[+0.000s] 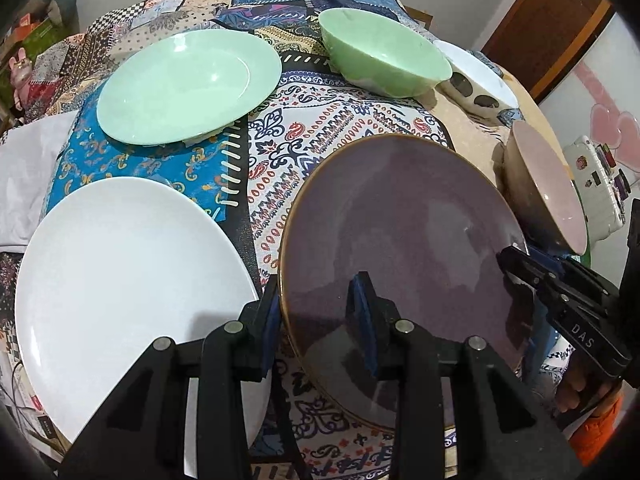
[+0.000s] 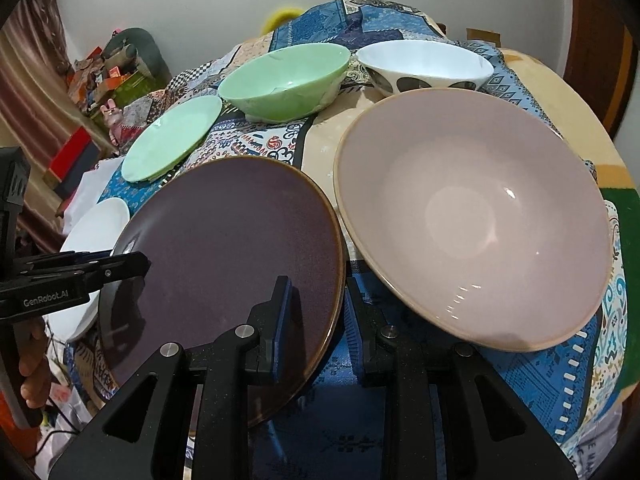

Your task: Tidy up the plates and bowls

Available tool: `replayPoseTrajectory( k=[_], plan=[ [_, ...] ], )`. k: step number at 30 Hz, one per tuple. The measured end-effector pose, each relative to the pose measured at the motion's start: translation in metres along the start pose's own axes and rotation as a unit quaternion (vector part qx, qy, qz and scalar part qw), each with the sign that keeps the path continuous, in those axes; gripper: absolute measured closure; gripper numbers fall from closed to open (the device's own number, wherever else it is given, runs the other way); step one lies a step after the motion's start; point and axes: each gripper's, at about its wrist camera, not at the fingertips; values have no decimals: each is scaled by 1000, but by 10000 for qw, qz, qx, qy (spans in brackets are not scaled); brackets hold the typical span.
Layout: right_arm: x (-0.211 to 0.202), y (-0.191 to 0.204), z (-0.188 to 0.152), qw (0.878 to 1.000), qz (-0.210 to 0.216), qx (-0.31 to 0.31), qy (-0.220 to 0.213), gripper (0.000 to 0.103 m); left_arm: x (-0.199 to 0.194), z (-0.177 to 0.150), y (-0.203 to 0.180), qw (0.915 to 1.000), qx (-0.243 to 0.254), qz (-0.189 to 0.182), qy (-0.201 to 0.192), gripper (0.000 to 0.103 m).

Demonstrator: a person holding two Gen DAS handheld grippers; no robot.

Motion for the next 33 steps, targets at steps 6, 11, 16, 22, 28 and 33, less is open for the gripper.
replayPoseTrajectory(
  k=[6, 11, 16, 22, 28, 33],
  plan=[
    [-7, 1, 2, 10000, 22, 44, -32, 77, -17, 2, -5, 9993, 157, 160, -316, 68],
    [-16, 3, 5, 9999, 31, 2, -111, 77, -38, 5, -7, 9976, 221, 283, -599, 60],
    [-25, 14, 10, 9996, 154, -110, -221, 76, -60, 5, 1, 9952, 137, 406, -882, 51],
    [-33, 37, 26, 9978, 296, -378, -465, 68, -93, 6, 18, 9898, 47, 672, -1252, 37],
    [-30, 63, 40, 9948, 484, -637, -632, 62, -125, 6, 47, 9836, -19, 1053, -1461, 25],
    [-19, 86, 48, 9920, 683, -839, -648, 57, -139, -2, 76, 9786, -142, 1379, -1518, 22]
  ],
)
Point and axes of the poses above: each gripper's, at about its wrist camera, not at the fingertips, and x roughly the way its jaws point, y to its left, z to its top, and after that the axes turned 13 degrees about -y, right-handed
